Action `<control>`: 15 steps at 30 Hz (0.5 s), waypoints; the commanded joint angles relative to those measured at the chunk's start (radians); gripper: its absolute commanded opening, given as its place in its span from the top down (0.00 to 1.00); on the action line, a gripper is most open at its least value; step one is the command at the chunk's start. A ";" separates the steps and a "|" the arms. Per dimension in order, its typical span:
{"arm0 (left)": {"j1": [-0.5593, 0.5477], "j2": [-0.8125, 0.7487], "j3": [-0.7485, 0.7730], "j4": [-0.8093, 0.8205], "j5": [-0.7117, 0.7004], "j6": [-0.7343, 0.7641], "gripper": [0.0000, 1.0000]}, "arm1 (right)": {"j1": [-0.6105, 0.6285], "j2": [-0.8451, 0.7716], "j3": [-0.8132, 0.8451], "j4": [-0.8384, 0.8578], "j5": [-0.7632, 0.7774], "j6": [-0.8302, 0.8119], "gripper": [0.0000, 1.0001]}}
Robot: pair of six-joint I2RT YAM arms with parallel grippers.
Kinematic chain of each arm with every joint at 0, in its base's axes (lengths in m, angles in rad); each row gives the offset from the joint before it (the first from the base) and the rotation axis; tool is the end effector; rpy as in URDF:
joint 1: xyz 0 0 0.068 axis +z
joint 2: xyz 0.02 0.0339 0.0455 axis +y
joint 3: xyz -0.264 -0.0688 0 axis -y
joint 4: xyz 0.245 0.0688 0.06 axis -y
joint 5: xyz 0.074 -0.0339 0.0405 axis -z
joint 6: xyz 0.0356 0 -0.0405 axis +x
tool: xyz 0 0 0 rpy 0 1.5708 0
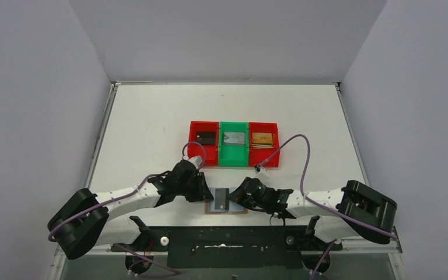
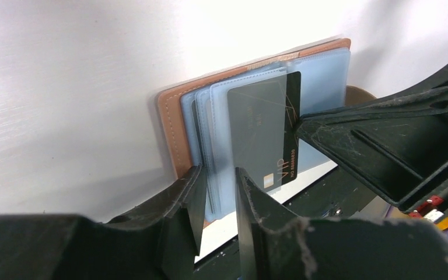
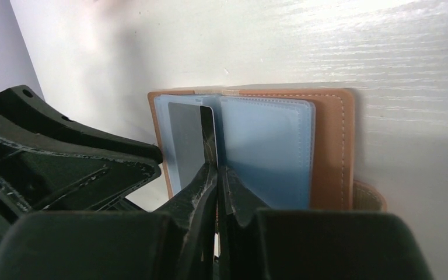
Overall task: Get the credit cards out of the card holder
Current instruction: Remove the credit card from the card holder.
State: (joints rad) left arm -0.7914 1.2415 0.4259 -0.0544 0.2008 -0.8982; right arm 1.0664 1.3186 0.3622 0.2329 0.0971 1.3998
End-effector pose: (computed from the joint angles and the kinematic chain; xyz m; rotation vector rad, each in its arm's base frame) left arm 0.1471 -0.1590 0.1428 -0.0444 2.6768 -0.9101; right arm 0.1124 0.1965 0.1311 0.4831 2.5310 1.0546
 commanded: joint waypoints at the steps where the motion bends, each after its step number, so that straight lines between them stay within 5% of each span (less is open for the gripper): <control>1: -0.005 -0.056 0.077 -0.036 -0.023 0.030 0.73 | -0.008 0.013 0.022 -0.007 0.016 0.013 0.97; 15: -0.012 0.084 0.083 0.033 0.088 0.029 0.71 | -0.007 0.049 0.097 -0.136 0.042 -0.016 0.97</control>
State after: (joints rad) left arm -0.7933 1.2636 0.4908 -0.0288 0.2596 -0.8867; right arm 1.0657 1.3682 0.4343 0.1268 0.1040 1.3956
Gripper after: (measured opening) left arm 0.303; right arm 0.034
